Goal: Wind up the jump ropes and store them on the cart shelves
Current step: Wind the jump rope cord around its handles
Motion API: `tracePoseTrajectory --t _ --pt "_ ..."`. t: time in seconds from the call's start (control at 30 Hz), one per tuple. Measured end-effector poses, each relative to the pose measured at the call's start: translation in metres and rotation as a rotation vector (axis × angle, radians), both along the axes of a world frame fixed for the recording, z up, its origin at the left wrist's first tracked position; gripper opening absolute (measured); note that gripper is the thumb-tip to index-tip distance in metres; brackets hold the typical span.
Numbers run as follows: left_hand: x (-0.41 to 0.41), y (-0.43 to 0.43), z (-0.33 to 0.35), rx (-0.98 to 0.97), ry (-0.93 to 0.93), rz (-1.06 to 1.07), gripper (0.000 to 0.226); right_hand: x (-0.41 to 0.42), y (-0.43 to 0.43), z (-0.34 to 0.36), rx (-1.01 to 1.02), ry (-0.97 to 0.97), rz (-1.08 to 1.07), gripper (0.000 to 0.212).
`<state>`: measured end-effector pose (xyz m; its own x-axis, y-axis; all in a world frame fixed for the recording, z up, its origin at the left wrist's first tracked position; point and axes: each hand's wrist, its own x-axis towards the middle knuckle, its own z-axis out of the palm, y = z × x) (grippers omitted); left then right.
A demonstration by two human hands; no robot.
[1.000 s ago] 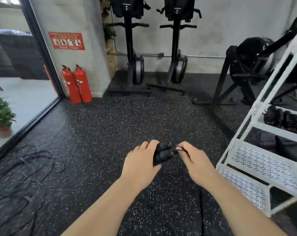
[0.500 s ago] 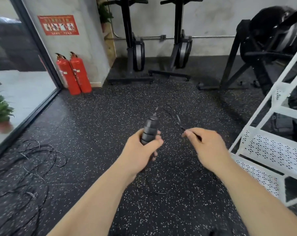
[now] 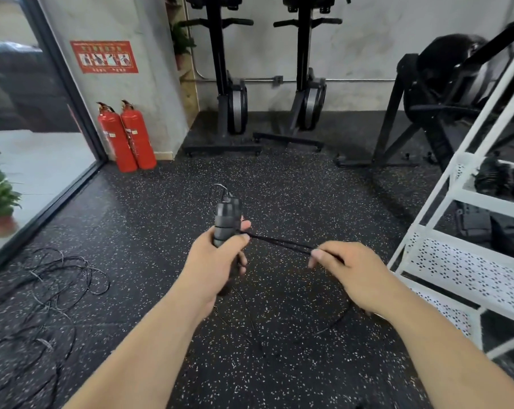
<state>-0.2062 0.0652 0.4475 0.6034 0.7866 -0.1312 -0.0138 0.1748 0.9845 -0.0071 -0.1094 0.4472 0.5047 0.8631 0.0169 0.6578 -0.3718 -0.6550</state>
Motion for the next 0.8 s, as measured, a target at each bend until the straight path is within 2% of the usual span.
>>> tracePoseTrajectory --t 0.17,0.3,0.43,0.6,0.73,0.8 --pt "0.008 -0.029 -0.003 0.031 0.066 -0.203 0.023 -0.012 0.010 -0.008 0.106 -0.007 -0.073 0.033" --pt "0.021 -0.052 -0.013 0.015 0.025 -0.327 0.020 -0.029 0.021 -0.020 0.034 -0.034 -0.052 0.023" --pt "0.027 -0.045 -0.015 -0.021 -0.018 -0.303 0.030 -0.023 0.020 -0.019 -0.007 -0.009 0.017 0.026" --pt "0.026 -0.012 -0.008 -0.039 -0.048 -0.109 0.029 0.018 0.003 -0.005 -0.009 0.011 -0.018 0.033" --pt "0.030 -0.023 -0.010 -0.057 -0.018 -0.203 0.028 0.012 0.008 -0.004 0.129 0.004 -0.129 0.033" --pt "0.033 -0.038 -0.011 -0.093 -0.010 -0.294 0.023 0.000 0.016 -0.009 0.120 -0.038 -0.122 0.031"
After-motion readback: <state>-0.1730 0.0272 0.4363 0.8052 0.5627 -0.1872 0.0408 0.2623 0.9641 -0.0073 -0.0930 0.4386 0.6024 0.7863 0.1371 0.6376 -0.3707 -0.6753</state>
